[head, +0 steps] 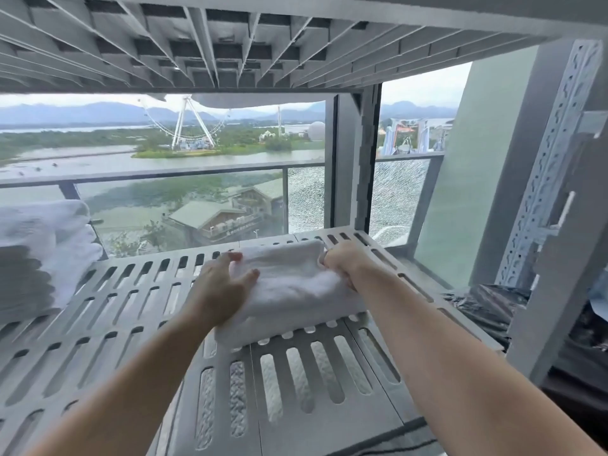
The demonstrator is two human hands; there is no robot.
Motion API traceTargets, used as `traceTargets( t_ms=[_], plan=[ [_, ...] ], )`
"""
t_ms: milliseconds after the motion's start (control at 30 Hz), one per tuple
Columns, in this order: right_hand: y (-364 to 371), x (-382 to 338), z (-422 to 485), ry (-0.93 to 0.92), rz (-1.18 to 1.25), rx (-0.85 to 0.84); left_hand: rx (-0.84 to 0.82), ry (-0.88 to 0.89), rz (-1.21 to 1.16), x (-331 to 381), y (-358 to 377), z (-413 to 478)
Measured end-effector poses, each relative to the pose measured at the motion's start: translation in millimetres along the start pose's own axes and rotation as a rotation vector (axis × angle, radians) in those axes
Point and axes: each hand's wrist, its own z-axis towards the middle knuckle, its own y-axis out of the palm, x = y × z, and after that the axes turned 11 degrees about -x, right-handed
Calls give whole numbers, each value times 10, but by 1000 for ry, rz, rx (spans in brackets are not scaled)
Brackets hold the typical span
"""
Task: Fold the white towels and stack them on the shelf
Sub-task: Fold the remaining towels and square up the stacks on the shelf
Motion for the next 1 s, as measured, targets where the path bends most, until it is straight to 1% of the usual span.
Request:
traceTargets(
  t_ms=[67, 133, 167, 233, 267, 333, 467, 533, 600, 700, 767, 800, 867, 933, 1000],
  plan=[
    [47, -12, 29, -74, 37, 46, -15, 17, 5, 16, 43, -6],
    [56, -77, -11, -94, 76, 10, -26, 17, 15, 43, 65, -21],
    [55, -111, -43, -84, 58, -17, -32, 13, 17, 62, 71, -28],
    [49, -133, -75, -110, -124, -55, -43, 1, 29, 99, 67, -35],
    [50, -133, -89, -131, -221, -35, -50, -5, 33, 115, 60, -34],
    [52, -141, -101, -176, -299, 65, -65, -15, 36, 140, 44, -29],
    [8, -138, -171, -350, -271, 262, -81, -33, 51, 205, 44, -18],
    [-24, -89, -177, -391, -258, 318, -95, -44, 85, 231, 73, -9],
    [-28, 5, -136, -379, -293, 315, -125, -56, 146, 244, 119, -1],
    [33, 186, -53, -264, -357, 230, -196, -65, 247, 236, 198, 1],
    [73, 255, -12, -238, -350, 213, -215, -66, 279, 228, 206, 12],
    [76, 252, -10, -255, -334, 232, -212, -68, 290, 227, 200, 22],
    [46, 208, -38, -318, -284, 324, -200, -73, 319, 235, 186, 46],
    [4, 189, -49, -372, -247, 407, -195, -78, 301, 237, 186, 72],
    [-13, 234, -35, -329, -266, 372, -200, -81, 216, 211, 195, 93]
  ],
)
